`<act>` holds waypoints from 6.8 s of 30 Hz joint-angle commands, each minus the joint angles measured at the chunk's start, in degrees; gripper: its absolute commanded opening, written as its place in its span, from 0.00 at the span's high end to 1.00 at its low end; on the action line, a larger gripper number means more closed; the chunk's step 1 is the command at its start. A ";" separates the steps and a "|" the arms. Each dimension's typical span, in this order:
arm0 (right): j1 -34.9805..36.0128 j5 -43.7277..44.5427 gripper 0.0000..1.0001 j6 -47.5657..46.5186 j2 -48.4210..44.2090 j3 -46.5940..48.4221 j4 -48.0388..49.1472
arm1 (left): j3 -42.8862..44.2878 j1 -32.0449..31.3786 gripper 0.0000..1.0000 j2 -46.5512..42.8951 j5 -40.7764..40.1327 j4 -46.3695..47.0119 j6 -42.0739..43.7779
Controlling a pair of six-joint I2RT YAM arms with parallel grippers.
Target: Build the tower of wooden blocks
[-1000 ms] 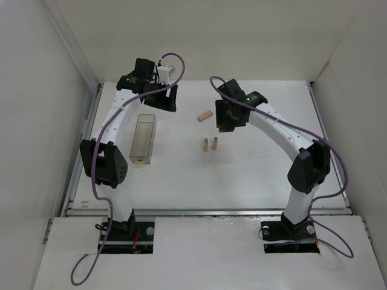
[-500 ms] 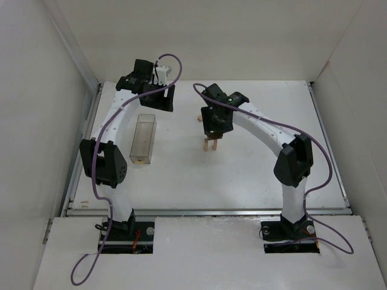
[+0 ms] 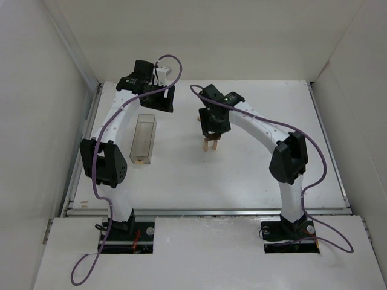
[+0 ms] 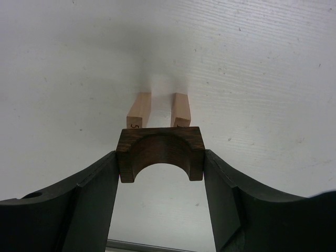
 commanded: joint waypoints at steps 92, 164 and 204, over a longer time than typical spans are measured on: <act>-12.33 -8.93 0.06 -16.50 -27.17 -7.56 11.47 | 30.94 -14.03 0.34 42.10 0.48 14.52 11.14; -21.82 -14.65 0.06 -21.43 -38.59 -26.10 20.00 | 1.49 -24.32 1.00 7.91 5.61 2.48 18.88; -22.35 -15.18 0.06 -21.43 -39.12 -26.63 20.00 | -2.46 -25.90 0.72 5.54 3.85 3.09 24.85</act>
